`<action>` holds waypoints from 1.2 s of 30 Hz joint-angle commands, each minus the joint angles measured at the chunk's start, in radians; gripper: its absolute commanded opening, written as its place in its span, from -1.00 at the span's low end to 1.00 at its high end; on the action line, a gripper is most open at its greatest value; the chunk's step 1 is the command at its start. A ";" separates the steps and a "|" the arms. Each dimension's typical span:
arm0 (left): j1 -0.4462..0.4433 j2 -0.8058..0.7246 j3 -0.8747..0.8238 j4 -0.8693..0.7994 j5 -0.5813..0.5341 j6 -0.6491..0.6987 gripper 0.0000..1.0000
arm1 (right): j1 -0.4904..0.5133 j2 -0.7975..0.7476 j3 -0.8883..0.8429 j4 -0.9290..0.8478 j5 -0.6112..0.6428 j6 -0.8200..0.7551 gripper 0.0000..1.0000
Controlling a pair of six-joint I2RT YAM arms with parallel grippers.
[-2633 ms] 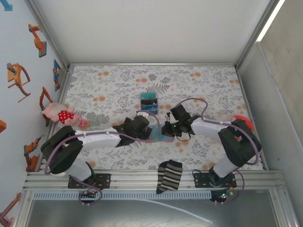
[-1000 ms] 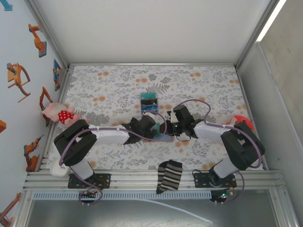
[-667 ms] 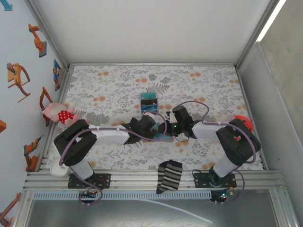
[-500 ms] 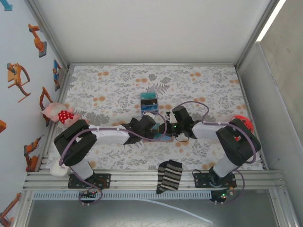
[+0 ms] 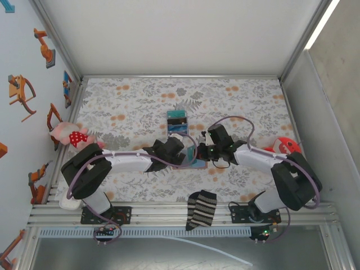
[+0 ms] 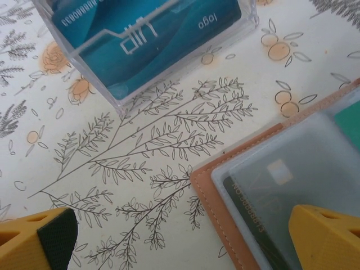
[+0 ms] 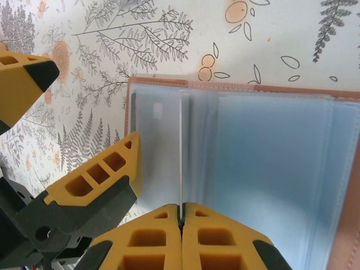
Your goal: Take the credit cards out of the card holder
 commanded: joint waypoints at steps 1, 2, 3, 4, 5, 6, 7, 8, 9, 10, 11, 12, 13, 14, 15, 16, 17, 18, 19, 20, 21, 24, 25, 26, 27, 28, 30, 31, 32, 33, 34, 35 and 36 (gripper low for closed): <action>-0.001 -0.066 -0.003 -0.025 -0.029 -0.006 0.94 | -0.004 -0.055 0.047 -0.095 0.038 -0.057 -0.92; -0.001 -0.082 -0.002 -0.031 -0.031 -0.005 0.94 | -0.003 -0.068 0.051 -0.110 0.041 -0.069 -0.93; 0.000 -0.097 -0.001 -0.034 -0.030 -0.004 0.94 | -0.004 -0.081 0.056 -0.123 0.042 -0.080 -0.92; 0.002 -0.112 0.000 -0.037 -0.031 -0.002 0.94 | -0.003 -0.093 0.060 -0.134 0.043 -0.087 -0.93; 0.003 -0.133 0.000 -0.041 -0.030 -0.003 0.94 | -0.003 -0.107 0.064 -0.146 0.043 -0.104 -0.93; 0.005 -0.156 -0.001 -0.041 -0.031 -0.005 0.94 | -0.003 -0.119 0.069 -0.155 0.042 -0.117 -0.92; 0.009 -0.178 -0.003 -0.042 -0.029 -0.005 0.94 | -0.003 -0.131 0.072 -0.161 0.042 -0.129 -0.92; 0.014 -0.204 -0.007 -0.040 -0.019 -0.002 0.94 | -0.003 -0.144 0.077 -0.168 0.037 -0.146 -0.92; 0.020 -0.232 -0.010 -0.038 0.001 0.005 0.94 | -0.003 -0.157 0.082 -0.173 0.028 -0.164 -0.93; 0.026 -0.256 -0.014 -0.036 0.015 0.010 0.94 | -0.003 -0.165 0.084 -0.174 0.018 -0.181 -0.92; 0.036 -0.287 -0.020 -0.036 0.033 0.013 0.94 | -0.003 -0.176 0.086 -0.174 0.005 -0.200 -0.92; 0.045 -0.314 -0.028 -0.031 0.054 0.017 0.94 | -0.003 -0.184 0.090 -0.173 -0.010 -0.217 -0.93; 0.059 -0.352 -0.040 -0.023 0.082 0.019 0.94 | -0.002 -0.191 0.095 -0.171 -0.032 -0.239 -0.92; 0.078 -0.391 -0.054 -0.012 0.116 0.019 0.94 | -0.002 -0.201 0.101 -0.171 -0.052 -0.262 -0.92; 0.097 -0.424 -0.070 -0.004 0.159 0.019 0.94 | 0.000 -0.208 0.106 -0.170 -0.069 -0.283 -0.93; 0.124 -0.459 -0.088 0.005 0.216 0.019 0.94 | 0.004 -0.217 0.111 -0.168 -0.085 -0.307 -0.93; 0.153 -0.498 -0.102 0.012 0.267 0.017 0.94 | 0.007 -0.226 0.116 -0.169 -0.100 -0.332 -0.93; 0.171 -0.530 -0.111 0.013 0.299 0.019 0.94 | 0.008 -0.233 0.122 -0.169 -0.114 -0.353 -0.92; 0.191 -0.565 -0.120 0.011 0.334 0.027 0.94 | 0.011 -0.238 0.130 -0.171 -0.127 -0.375 -0.93; 0.206 -0.597 -0.125 0.003 0.372 0.038 0.94 | 0.013 -0.246 0.137 -0.171 -0.141 -0.394 -0.93; 0.219 -0.620 -0.124 -0.008 0.399 0.046 0.94 | 0.016 -0.253 0.142 -0.172 -0.155 -0.409 -0.93; 0.246 -0.674 -0.118 -0.040 0.488 0.084 0.94 | 0.024 -0.267 0.169 -0.189 -0.200 -0.460 -0.93; 0.250 -0.685 -0.114 -0.049 0.537 0.104 0.94 | 0.028 -0.268 0.182 -0.204 -0.215 -0.479 -0.92; 0.253 -0.693 -0.108 -0.057 0.589 0.128 0.95 | 0.032 -0.268 0.195 -0.221 -0.228 -0.502 -0.92; 0.253 -0.694 -0.102 -0.065 0.634 0.148 0.97 | 0.037 -0.267 0.210 -0.238 -0.240 -0.521 -0.93; 0.252 -0.692 -0.092 -0.074 0.684 0.168 1.00 | 0.042 -0.265 0.223 -0.254 -0.254 -0.543 -0.92; 0.252 -0.685 -0.075 -0.091 0.758 0.195 0.94 | 0.049 -0.259 0.243 -0.284 -0.286 -0.582 -0.93; 0.253 -0.681 -0.070 -0.092 0.798 0.206 0.91 | 0.053 -0.256 0.255 -0.300 -0.301 -0.602 -0.93; 0.252 -0.680 -0.067 -0.091 0.829 0.217 0.88 | 0.056 -0.254 0.265 -0.319 -0.311 -0.623 -0.93; 0.252 -0.678 -0.063 -0.090 0.854 0.223 0.85 | 0.059 -0.251 0.274 -0.337 -0.318 -0.639 -0.93; 0.253 -0.674 -0.059 -0.092 0.880 0.233 0.82 | 0.060 -0.247 0.286 -0.357 -0.323 -0.657 -0.92; 0.252 -0.672 -0.053 -0.097 0.906 0.243 0.80 | 0.062 -0.244 0.295 -0.376 -0.326 -0.671 -0.93; 0.252 -0.667 -0.046 -0.107 0.926 0.255 0.79 | 0.063 -0.242 0.301 -0.390 -0.332 -0.683 -0.92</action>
